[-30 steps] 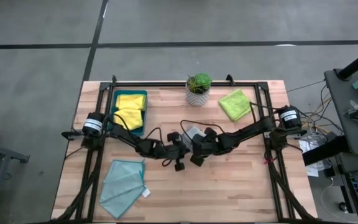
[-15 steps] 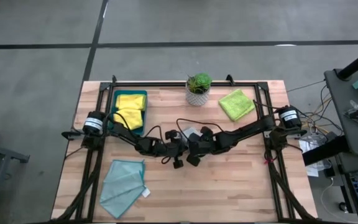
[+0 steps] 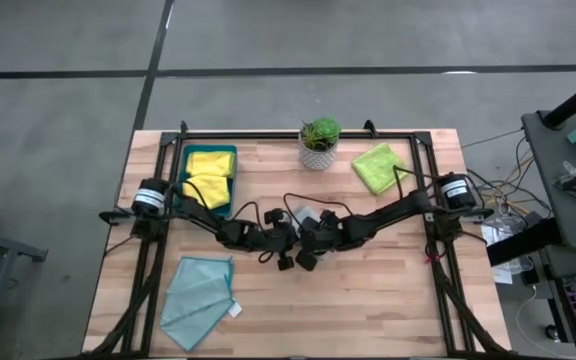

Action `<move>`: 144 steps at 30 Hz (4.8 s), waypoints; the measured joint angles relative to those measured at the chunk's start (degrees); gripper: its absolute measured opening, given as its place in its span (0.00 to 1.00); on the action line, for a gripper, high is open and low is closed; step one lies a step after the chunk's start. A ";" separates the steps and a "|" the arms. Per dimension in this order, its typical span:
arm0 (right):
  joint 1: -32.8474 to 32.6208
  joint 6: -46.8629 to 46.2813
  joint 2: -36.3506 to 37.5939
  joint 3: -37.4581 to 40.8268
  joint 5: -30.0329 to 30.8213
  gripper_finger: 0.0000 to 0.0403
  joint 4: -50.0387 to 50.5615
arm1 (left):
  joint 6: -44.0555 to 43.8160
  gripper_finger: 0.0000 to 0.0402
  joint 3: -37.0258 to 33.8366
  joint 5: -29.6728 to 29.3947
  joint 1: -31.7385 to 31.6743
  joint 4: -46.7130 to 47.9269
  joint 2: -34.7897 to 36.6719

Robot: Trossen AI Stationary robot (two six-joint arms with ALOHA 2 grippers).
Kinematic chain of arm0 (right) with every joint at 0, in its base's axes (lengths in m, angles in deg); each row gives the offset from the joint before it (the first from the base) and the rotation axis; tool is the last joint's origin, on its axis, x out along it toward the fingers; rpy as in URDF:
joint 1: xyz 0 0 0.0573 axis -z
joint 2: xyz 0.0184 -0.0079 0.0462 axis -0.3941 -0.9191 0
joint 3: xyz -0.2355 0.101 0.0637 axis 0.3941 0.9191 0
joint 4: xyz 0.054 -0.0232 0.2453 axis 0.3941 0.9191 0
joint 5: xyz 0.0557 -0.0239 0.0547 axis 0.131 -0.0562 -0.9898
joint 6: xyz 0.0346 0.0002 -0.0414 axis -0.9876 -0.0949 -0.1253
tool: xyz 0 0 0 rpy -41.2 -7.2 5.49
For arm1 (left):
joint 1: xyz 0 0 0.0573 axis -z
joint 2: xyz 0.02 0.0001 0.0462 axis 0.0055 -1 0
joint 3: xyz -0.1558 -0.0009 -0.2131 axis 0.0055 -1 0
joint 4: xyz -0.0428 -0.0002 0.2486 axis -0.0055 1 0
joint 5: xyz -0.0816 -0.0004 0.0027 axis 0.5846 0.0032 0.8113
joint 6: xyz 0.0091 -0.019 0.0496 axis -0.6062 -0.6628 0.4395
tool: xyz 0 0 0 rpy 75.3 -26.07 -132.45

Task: Fold microfiber towels
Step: Fold the gray towel, then put the folded gray towel into the blue bin

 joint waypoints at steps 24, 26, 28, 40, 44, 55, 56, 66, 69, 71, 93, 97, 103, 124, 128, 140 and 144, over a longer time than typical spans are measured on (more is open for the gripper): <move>0.00 2.24 2.16 -0.35 -0.25 0.32 0.87 | 1.57 0.00 -0.47 -2.74 0.84 11.07 10.53; -0.22 2.64 3.68 -0.29 -0.25 0.35 2.23 | 1.85 0.00 -0.52 -5.36 0.74 11.11 10.53; -0.70 3.70 5.33 -0.27 -0.25 0.36 4.14 | 2.01 0.00 -0.52 -7.39 0.39 10.69 10.53; -5.98 3.64 6.93 3.58 -0.43 0.10 5.14 | 1.55 0.00 -1.35 -8.88 -2.94 8.76 10.46; -6.64 3.09 6.02 5.84 -0.43 0.03 1.17 | 1.55 0.00 -1.35 -7.83 -2.97 8.77 10.44; -6.64 3.09 5.17 8.51 -0.36 0.02 -2.15 | 1.55 0.00 -1.40 -4.22 -3.35 8.80 10.44; -6.64 3.09 5.17 8.55 -0.34 0.02 -2.18 | 1.55 0.00 -1.45 -4.22 -3.51 8.80 10.44; -6.62 4.15 5.17 8.50 -0.41 0.02 -3.18 | -1.24 0.00 -4.92 -3.98 -4.37 8.14 10.43; -6.62 4.36 5.17 8.68 -0.42 0.02 -4.46 | -1.60 0.00 -6.16 -3.98 -4.37 7.69 10.42; -6.62 4.98 5.17 8.79 -0.43 0.02 -5.11 | -1.66 0.00 -6.54 -3.98 -4.39 7.59 10.42; -6.62 5.32 3.99 9.01 -0.43 0.20 -7.18 | -3.06 0.00 -8.06 -4.33 -4.62 7.27 10.42; -6.57 5.23 5.86 9.03 -3.04 0.32 -6.69 | -3.02 0.00 -8.06 -4.33 -4.06 7.30 11.28; -6.47 5.19 10.30 9.03 -8.58 0.45 -5.99 | -2.70 0.00 -8.14 -4.31 -3.74 7.88 14.22; 1.62 9.95 31.09 26.05 -7.42 0.60 -14.56 | -13.03 0.28 -7.42 -0.17 -6.34 2.19 17.50; 2.80 8.60 32.12 31.73 -8.27 0.60 -22.63 | -20.19 0.44 -4.13 5.12 -9.66 6.53 17.47; 4.42 11.22 32.32 35.19 -9.24 0.59 -28.01 | -24.09 0.53 9.80 9.44 -15.15 27.62 10.70; 4.42 11.95 32.27 35.19 -9.26 0.59 -28.37 | -25.00 0.53 10.15 10.36 -15.25 27.89 7.67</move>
